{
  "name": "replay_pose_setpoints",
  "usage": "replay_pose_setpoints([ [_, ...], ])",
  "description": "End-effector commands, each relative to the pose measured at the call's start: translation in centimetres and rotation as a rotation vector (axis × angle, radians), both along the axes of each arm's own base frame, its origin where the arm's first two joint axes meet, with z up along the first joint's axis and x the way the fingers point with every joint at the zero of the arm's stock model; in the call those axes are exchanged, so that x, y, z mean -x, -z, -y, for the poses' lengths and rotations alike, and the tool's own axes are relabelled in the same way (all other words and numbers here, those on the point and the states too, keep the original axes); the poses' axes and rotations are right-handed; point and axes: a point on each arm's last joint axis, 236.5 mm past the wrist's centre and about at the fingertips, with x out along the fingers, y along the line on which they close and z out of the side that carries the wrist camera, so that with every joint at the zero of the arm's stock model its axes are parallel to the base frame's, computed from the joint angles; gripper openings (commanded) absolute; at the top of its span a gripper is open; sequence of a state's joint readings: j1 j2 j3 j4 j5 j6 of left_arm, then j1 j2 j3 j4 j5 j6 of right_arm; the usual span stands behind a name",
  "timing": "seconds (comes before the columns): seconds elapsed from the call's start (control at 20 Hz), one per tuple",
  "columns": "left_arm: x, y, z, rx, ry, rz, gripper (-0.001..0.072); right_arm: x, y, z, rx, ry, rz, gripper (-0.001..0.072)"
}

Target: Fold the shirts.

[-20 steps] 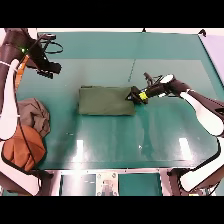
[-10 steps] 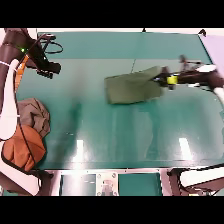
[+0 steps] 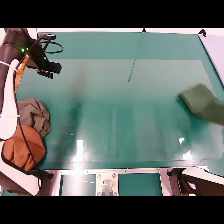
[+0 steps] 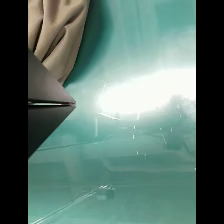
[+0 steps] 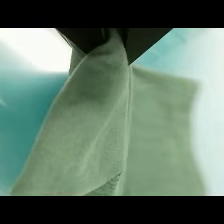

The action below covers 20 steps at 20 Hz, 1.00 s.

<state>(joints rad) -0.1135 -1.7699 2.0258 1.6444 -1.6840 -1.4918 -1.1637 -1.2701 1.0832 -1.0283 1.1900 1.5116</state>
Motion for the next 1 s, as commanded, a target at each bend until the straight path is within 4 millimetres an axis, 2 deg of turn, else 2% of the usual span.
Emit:
replay_pose_setpoints([
  [0.0,0.0,0.0,0.2,0.009,0.003,0.001,0.0026,9.7,6.2,-0.1,-0.097,0.209,-0.109,0.0013],
  [0.15,-0.4,-0.1,0.3,0.011,0.004,0.016,0.0026,12.3,10.4,-1.9,-0.124,0.300,-0.138,0.0013],
  [0.2,-0.4,-0.1,0.3,0.011,0.004,0.016,0.0026,12.5,11.2,-2.3,-0.126,0.306,-0.145,0.0013],
  [0.3,-0.3,0.0,0.3,0.011,0.004,0.015,0.0026,12.5,11.4,-2.5,-0.130,0.309,-0.144,0.0016],
  [0.35,-0.3,0.0,0.3,0.011,0.004,0.015,0.0026,12.4,11.0,-2.7,-0.140,0.297,-0.143,0.0118],
  [0.4,-0.4,0.0,0.3,0.011,0.007,0.015,0.0026,12.6,10.4,-2.8,-0.151,0.270,-0.157,0.0330],
  [0.45,-0.4,0.0,0.4,0.015,0.014,0.016,0.0026,13.4,9.5,-2.9,-0.168,0.251,-0.201,0.0372],
  [0.5,-0.4,0.0,0.7,0.027,0.020,0.015,0.0026,14.8,8.2,-2.7,-0.184,0.249,-0.271,0.0371],
  [0.55,-0.3,0.0,0.8,0.028,0.033,0.013,0.0026,16.2,6.3,-2.3,-0.199,0.270,-0.342,0.0371],
  [0.6,-0.3,0.0,0.8,0.028,0.038,0.011,0.0026,16.6,3.9,-1.6,-0.200,0.294,-0.368,0.0356],
  [0.65,-0.2,-0.1,0.8,0.029,0.037,0.011,0.0025,15.7,1.5,-0.9,-0.175,0.298,-0.351,0.0264],
  [0.7,-0.2,-0.2,1.1,0.040,0.038,0.012,0.0025,13.5,-1.2,-0.1,-0.110,0.274,-0.298,0.0196],
  [0.75,-0.1,-0.4,1.8,0.072,0.045,0.014,0.0025,10.0,-4.1,0.4,-0.030,0.223,-0.212,0.0079],
  [0.8,0.1,-0.8,2.7,0.109,0.049,0.020,0.0025,6.4,-6.7,0.4,0.044,0.163,-0.129,0.0025],
  [0.85,0.6,-1.1,3.6,0.154,0.042,0.017,0.0025,2.2,-9.2,-0.4,0.116,0.077,-0.041,0.0016],
  [0.9,1.3,-1.3,4.7,0.201,0.049,0.006,0.0025,-1.5,-11.0,-2.1,0.169,-0.028,0.029,0.0015],
  [0.95,2.4,-1.5,5.8,0.252,0.053,-0.011,0.0025,-4.9,-12.3,-4.9,0.202,-0.146,0.087,0.0015],
])
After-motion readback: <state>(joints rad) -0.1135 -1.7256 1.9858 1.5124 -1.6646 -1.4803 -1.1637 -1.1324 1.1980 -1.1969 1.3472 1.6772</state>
